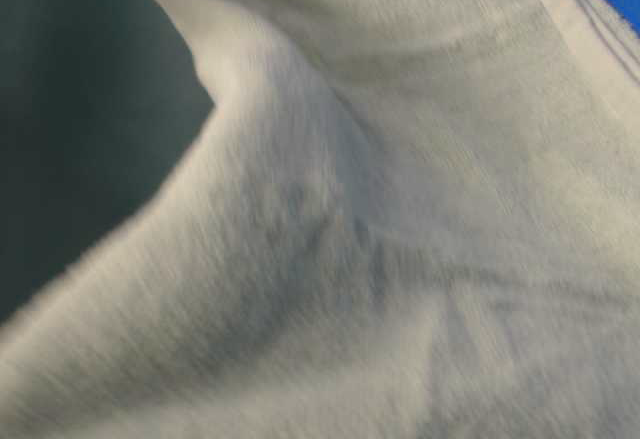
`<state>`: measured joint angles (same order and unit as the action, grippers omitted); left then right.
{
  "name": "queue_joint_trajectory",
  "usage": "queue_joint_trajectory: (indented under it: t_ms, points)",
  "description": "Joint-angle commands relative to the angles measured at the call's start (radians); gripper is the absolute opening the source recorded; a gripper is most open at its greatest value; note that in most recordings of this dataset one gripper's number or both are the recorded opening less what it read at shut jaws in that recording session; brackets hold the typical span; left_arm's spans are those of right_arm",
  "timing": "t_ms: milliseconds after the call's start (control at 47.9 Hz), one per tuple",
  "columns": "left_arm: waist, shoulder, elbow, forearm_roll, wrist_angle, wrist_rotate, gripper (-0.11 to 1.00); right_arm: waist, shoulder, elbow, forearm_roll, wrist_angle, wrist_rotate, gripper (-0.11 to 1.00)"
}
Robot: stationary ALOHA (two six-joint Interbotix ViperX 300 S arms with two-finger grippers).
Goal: Fold a bath towel.
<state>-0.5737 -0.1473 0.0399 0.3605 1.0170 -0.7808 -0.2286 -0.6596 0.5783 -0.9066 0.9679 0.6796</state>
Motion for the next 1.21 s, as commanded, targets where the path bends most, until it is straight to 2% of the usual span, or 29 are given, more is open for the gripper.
queue_joint_trajectory:
  t_ms: [0, 125, 250, 334, 438, 521, 605, 730, 751, 939, 1085, 1189]
  points:
    - [-0.018, 0.032, -0.095, 0.005, -0.015, 0.012, 0.04, 0.098, -0.100, -0.009, 0.009, 0.100, 0.005, 0.08]
    - [-0.046, 0.109, -0.213, 0.005, -0.009, 0.054, 0.04, 0.270, -0.199, -0.026, 0.032, 0.282, 0.031, 0.08]
    - [-0.072, 0.166, -0.305, 0.009, 0.029, 0.066, 0.04, 0.379, -0.207, -0.032, 0.021, 0.416, 0.078, 0.08]
    - [-0.075, 0.175, -0.313, 0.017, 0.055, 0.057, 0.04, 0.399, -0.172, -0.020, 0.008, 0.459, 0.100, 0.08]
    - [-0.072, 0.166, -0.282, 0.023, 0.071, 0.021, 0.04, 0.387, -0.112, 0.002, -0.011, 0.442, 0.104, 0.08]
    - [-0.066, 0.140, -0.216, 0.029, 0.077, -0.008, 0.04, 0.337, -0.046, 0.028, -0.026, 0.380, 0.104, 0.08]
    - [-0.052, 0.092, -0.110, 0.029, 0.077, -0.052, 0.04, 0.218, 0.034, 0.057, -0.026, 0.258, 0.104, 0.08]
    - [-0.028, -0.008, 0.104, 0.029, 0.057, -0.170, 0.04, 0.018, 0.150, 0.086, -0.021, 0.028, 0.101, 0.08]
    - [-0.026, -0.025, 0.140, 0.029, 0.052, -0.190, 0.04, -0.026, 0.184, 0.087, -0.020, -0.040, 0.101, 0.08]
    - [-0.021, -0.187, 0.472, 0.029, -0.035, -0.387, 0.04, -0.232, 0.390, 0.055, -0.015, -0.399, 0.097, 0.08]
    - [0.002, -0.268, 0.678, 0.029, -0.152, -0.497, 0.04, -0.307, 0.537, -0.003, -0.018, -0.476, 0.087, 0.08]
    - [0.028, -0.298, 0.773, 0.029, -0.210, -0.526, 0.04, -0.331, 0.629, -0.046, -0.021, -0.492, 0.066, 0.08]
